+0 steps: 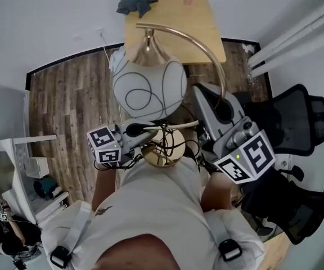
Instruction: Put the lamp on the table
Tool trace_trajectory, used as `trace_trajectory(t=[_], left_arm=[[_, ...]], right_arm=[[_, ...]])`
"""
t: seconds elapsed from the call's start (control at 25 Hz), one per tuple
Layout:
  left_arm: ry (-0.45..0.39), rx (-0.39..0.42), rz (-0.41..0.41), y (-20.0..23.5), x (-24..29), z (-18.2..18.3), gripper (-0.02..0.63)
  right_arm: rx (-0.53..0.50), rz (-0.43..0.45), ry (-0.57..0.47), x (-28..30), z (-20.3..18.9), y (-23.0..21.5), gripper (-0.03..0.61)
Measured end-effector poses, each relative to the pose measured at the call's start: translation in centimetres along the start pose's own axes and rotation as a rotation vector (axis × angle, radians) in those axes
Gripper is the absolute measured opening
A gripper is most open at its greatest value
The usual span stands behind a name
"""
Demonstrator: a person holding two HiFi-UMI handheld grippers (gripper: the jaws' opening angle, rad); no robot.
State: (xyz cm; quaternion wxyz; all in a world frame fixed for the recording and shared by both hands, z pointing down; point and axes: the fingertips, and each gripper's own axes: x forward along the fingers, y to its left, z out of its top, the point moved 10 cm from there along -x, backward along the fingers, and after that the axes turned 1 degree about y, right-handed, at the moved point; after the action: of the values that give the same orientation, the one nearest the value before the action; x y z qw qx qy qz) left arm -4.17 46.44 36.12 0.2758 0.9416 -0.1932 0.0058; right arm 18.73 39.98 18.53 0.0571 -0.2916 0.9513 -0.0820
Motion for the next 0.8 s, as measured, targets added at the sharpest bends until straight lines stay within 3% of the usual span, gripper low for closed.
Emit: trace_trajectory(t=[0.8], left_arm=[[-0.014, -0.011, 0.036, 9.6, 6.3, 7.0, -0.002]], right_arm=[[0.022, 0.081, -0.01, 7.3, 2.1, -13.0, 0.002]])
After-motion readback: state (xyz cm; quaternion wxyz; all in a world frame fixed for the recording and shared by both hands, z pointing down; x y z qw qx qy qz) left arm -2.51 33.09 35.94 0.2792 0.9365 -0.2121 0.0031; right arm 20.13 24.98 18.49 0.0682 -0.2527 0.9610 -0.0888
